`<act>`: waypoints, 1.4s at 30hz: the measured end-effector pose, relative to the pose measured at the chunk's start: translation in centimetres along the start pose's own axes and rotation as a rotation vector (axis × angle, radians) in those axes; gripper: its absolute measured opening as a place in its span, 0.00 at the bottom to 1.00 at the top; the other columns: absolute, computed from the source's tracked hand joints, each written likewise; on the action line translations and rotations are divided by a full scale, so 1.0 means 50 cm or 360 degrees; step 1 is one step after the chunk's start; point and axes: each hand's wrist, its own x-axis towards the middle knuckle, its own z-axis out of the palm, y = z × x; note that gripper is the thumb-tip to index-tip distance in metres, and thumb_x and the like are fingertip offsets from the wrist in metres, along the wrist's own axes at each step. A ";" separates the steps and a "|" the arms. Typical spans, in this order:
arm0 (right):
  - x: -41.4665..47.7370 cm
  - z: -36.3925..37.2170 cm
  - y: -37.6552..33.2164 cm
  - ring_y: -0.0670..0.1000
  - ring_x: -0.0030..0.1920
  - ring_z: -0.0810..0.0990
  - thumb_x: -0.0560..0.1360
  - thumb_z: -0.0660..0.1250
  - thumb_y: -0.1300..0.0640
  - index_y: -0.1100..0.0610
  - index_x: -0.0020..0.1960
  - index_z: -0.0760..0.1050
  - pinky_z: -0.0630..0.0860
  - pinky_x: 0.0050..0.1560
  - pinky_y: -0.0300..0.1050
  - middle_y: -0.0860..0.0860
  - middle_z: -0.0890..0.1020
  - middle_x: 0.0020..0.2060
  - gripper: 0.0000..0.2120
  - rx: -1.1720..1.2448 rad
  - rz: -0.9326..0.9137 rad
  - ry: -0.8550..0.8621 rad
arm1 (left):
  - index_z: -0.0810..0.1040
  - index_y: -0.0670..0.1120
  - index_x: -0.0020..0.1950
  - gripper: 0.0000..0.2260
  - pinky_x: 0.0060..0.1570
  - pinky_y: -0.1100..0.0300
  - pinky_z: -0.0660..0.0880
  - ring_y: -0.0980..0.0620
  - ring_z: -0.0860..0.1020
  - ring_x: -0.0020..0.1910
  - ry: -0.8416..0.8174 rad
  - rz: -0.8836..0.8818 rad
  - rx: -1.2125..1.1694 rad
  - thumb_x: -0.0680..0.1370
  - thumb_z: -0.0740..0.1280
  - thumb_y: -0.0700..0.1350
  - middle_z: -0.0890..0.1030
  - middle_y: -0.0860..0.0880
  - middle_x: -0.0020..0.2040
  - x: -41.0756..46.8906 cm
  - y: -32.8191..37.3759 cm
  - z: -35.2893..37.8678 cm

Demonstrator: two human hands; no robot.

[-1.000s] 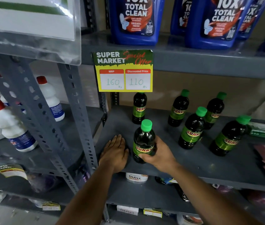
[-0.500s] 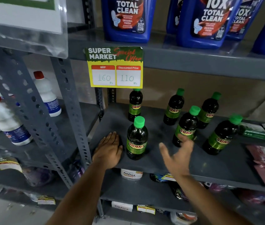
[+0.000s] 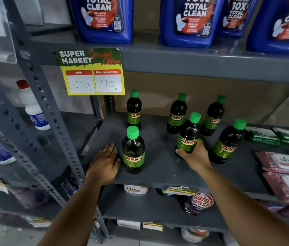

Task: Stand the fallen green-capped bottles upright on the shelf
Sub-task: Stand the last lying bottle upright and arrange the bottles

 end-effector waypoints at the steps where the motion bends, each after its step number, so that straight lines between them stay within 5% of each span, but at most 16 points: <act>1: -0.015 -0.001 -0.005 0.52 0.54 0.76 0.65 0.79 0.54 0.56 0.64 0.67 0.71 0.51 0.44 0.48 0.76 0.51 0.32 -0.0017 -0.0016 -0.0003 | 0.57 0.44 0.76 0.37 0.74 0.53 0.51 0.50 0.53 0.76 0.0010 0.0001 0.0000 0.72 0.39 0.62 0.57 0.46 0.78 0.000 0.000 0.001; 8: -0.131 0.003 0.006 0.48 0.49 0.78 0.61 0.81 0.51 0.52 0.59 0.70 0.72 0.48 0.40 0.47 0.79 0.49 0.31 -0.0125 -0.0165 -0.0044 | 0.59 0.45 0.76 0.34 0.74 0.52 0.54 0.48 0.57 0.75 0.0032 0.0001 0.0028 0.74 0.42 0.60 0.61 0.46 0.77 0.009 -0.011 0.014; 12: -0.167 0.000 0.012 0.46 0.47 0.78 0.61 0.80 0.51 0.49 0.56 0.68 0.69 0.40 0.28 0.45 0.78 0.47 0.29 -0.0139 -0.0189 -0.0068 | 0.58 0.46 0.76 0.31 0.74 0.51 0.54 0.49 0.56 0.76 0.0027 -0.0008 0.0004 0.76 0.45 0.59 0.59 0.47 0.77 0.011 -0.013 0.018; 20: -0.165 -0.003 0.012 0.45 0.50 0.79 0.62 0.80 0.52 0.49 0.60 0.69 0.75 0.49 0.37 0.44 0.79 0.50 0.31 -0.0039 -0.0161 -0.0165 | 0.57 0.47 0.76 0.30 0.74 0.51 0.54 0.50 0.56 0.76 -0.0004 -0.0027 0.0020 0.77 0.46 0.58 0.59 0.47 0.77 0.012 -0.017 0.021; 27: -0.155 -0.009 0.011 0.39 0.47 0.78 0.63 0.79 0.53 0.47 0.59 0.68 0.70 0.42 0.27 0.38 0.77 0.45 0.29 -0.0027 -0.0137 -0.0273 | 0.58 0.46 0.76 0.30 0.74 0.50 0.54 0.49 0.56 0.76 0.0013 -0.0027 0.0011 0.77 0.47 0.58 0.60 0.47 0.77 0.010 -0.014 0.018; 31: -0.150 -0.009 0.018 0.44 0.52 0.80 0.64 0.79 0.52 0.48 0.61 0.68 0.70 0.43 0.27 0.39 0.78 0.47 0.30 -0.0037 -0.0156 -0.0308 | 0.59 0.46 0.76 0.30 0.74 0.50 0.54 0.48 0.56 0.76 0.0007 -0.0017 0.0009 0.76 0.47 0.58 0.60 0.46 0.77 0.010 -0.011 0.017; 33: -0.153 -0.013 0.025 0.42 0.59 0.78 0.63 0.80 0.49 0.48 0.68 0.65 0.71 0.51 0.29 0.39 0.78 0.55 0.38 0.0028 -0.0231 -0.0346 | 0.58 0.47 0.76 0.30 0.73 0.51 0.53 0.49 0.55 0.76 0.0010 -0.0024 0.0017 0.76 0.47 0.58 0.59 0.47 0.77 0.009 -0.010 0.015; 36: -0.164 -0.028 0.063 0.46 0.69 0.68 0.62 0.77 0.40 0.56 0.75 0.57 0.65 0.69 0.42 0.49 0.68 0.70 0.51 0.0072 -0.0382 0.0058 | 0.59 0.46 0.76 0.31 0.73 0.51 0.53 0.48 0.56 0.76 0.0024 -0.0021 0.0010 0.76 0.47 0.58 0.60 0.46 0.77 0.007 -0.010 0.015; 38: -0.152 -0.052 0.086 0.55 0.68 0.65 0.65 0.73 0.40 0.64 0.73 0.57 0.62 0.71 0.50 0.59 0.64 0.68 0.48 0.0048 -0.0349 0.0513 | 0.60 0.46 0.75 0.31 0.73 0.51 0.53 0.48 0.57 0.76 0.0033 -0.0014 0.0010 0.75 0.46 0.59 0.61 0.46 0.77 0.009 -0.012 0.016; 40: -0.112 -0.091 0.097 0.61 0.69 0.63 0.65 0.76 0.47 0.68 0.72 0.58 0.58 0.72 0.48 0.65 0.64 0.67 0.46 0.0081 -0.0164 0.0764 | 0.60 0.46 0.75 0.31 0.73 0.50 0.53 0.48 0.57 0.76 0.0035 -0.0024 0.0011 0.75 0.46 0.59 0.61 0.46 0.77 0.012 -0.013 0.017; 42: -0.062 -0.130 0.103 0.62 0.74 0.61 0.65 0.79 0.57 0.65 0.75 0.53 0.57 0.72 0.46 0.64 0.63 0.72 0.49 0.0108 0.0020 0.0706 | 0.60 0.46 0.75 0.31 0.73 0.50 0.54 0.48 0.57 0.75 0.0031 -0.0030 0.0020 0.76 0.47 0.58 0.61 0.46 0.77 0.011 -0.015 0.018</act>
